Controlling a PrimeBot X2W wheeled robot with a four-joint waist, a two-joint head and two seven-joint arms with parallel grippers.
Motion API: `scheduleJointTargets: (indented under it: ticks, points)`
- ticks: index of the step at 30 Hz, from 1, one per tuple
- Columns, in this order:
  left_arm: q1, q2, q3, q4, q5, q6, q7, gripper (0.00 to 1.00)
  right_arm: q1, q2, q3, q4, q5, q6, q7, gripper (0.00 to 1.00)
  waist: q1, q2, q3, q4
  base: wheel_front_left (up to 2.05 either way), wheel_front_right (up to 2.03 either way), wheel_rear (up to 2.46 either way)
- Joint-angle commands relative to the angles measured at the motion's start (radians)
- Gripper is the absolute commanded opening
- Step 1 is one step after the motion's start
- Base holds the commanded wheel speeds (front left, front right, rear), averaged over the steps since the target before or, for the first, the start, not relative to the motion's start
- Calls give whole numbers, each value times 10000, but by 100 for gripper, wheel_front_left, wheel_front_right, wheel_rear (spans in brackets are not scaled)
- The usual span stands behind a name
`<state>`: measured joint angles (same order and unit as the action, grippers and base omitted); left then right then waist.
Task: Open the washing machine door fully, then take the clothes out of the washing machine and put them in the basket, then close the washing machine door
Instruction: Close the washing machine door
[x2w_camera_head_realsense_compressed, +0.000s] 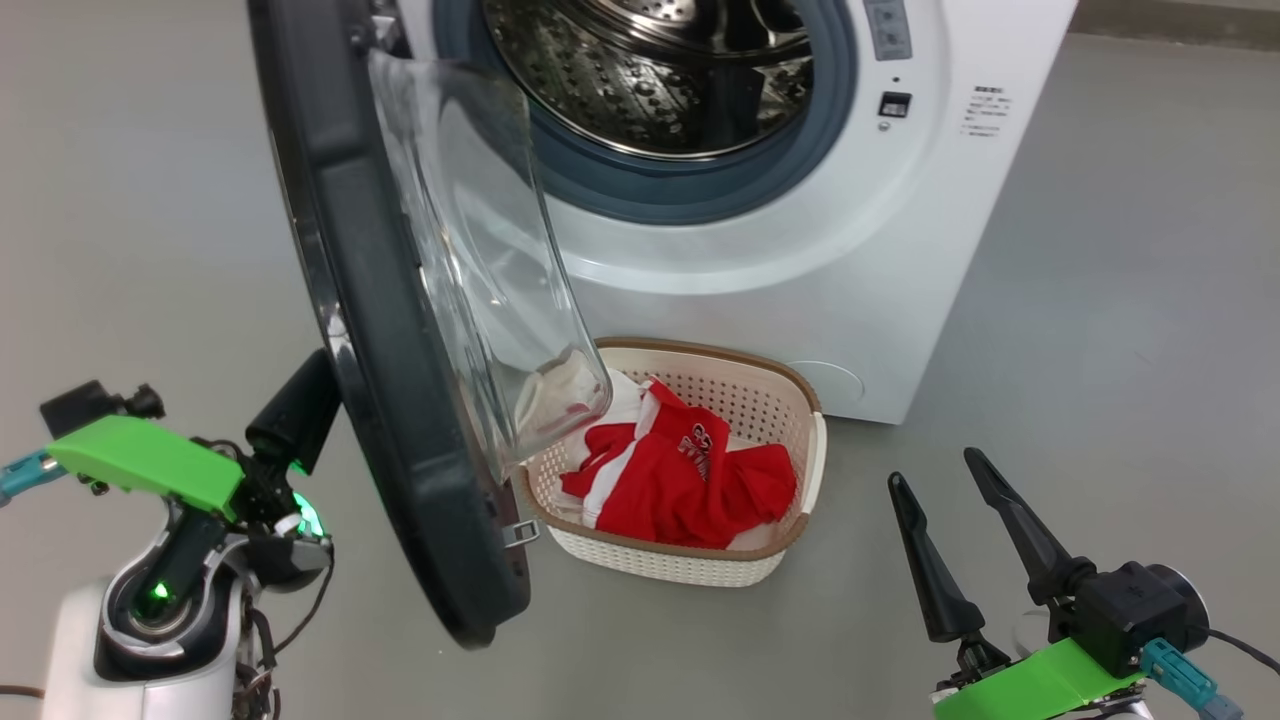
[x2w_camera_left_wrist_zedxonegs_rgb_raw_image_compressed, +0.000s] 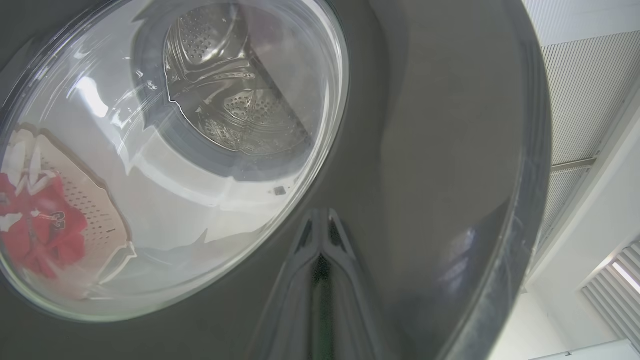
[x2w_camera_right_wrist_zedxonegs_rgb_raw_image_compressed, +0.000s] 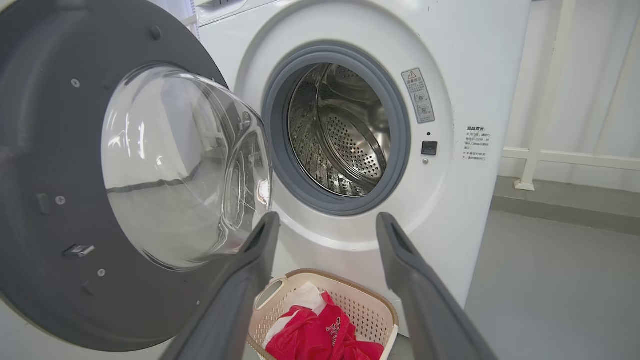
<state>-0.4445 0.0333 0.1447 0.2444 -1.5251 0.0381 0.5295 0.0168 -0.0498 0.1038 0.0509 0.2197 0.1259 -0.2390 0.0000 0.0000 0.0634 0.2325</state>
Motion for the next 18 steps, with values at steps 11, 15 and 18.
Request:
scheduleJointTargets:
  ticks: [11,15,18]
  points:
    - [-214,170,-390,-474,-544,-43,-246,0,-476,-5,170,-118,97,48,-173,100,0,0,267,-890,0,0,0]
    - [-308,170,-419,-423,-635,-41,-424,0,-523,-5,184,-77,131,48,-190,100,0,0,301,-1172,0,0,0]
    - [-409,170,-443,-350,-742,-80,-536,0,-538,-5,184,-60,155,48,-200,100,0,0,313,-1369,0,0,0]
